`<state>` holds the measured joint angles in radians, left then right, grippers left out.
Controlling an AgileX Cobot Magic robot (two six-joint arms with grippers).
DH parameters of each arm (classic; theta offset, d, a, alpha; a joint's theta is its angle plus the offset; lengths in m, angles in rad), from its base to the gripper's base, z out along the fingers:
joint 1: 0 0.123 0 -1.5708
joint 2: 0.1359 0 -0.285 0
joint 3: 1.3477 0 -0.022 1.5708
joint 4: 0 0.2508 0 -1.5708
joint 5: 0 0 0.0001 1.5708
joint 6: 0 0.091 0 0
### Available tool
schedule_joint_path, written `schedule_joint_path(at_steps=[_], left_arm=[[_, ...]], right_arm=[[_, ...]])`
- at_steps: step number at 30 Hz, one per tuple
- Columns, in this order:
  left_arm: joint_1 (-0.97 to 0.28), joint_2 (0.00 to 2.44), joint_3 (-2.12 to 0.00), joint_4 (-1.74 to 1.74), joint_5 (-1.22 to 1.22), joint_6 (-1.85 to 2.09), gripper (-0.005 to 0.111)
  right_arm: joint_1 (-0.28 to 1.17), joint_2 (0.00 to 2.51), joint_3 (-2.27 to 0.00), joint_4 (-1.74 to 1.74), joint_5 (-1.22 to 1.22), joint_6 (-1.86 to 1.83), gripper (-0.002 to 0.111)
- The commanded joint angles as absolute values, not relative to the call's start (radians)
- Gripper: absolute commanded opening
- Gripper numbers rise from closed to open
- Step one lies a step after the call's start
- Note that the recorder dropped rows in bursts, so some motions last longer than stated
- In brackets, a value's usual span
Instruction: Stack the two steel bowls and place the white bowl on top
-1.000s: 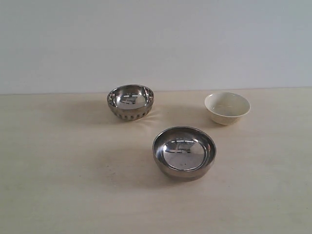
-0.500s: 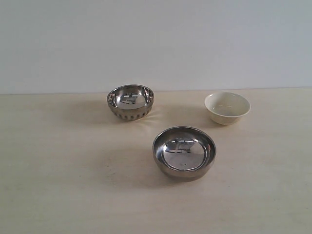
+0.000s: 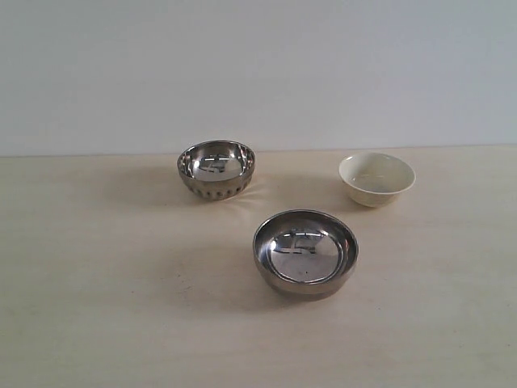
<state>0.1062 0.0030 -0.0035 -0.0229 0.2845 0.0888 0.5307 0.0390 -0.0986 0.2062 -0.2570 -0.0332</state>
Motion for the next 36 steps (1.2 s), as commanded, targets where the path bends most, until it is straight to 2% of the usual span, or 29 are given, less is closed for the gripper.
schedule_joint_path(at_steps=[1,10,21,36], left_arm=[[0.107,0.0,0.0,-0.026,0.285,0.078,0.004],[0.107,0.0,0.0,-0.026,0.285,0.078,0.004],[0.107,0.0,0.0,-0.026,0.285,0.078,0.004],[0.107,0.0,0.0,-0.026,0.285,0.078,0.004]], right_arm=[[0.529,0.033,-0.094,0.204,-0.259,-0.035,0.001],[0.521,0.014,-0.094,0.201,-0.257,-0.035,0.001],[0.368,0.0,0.0,0.152,-0.286,-0.035,0.001],[0.179,0.0,0.0,0.109,-0.084,-0.138,0.001]])
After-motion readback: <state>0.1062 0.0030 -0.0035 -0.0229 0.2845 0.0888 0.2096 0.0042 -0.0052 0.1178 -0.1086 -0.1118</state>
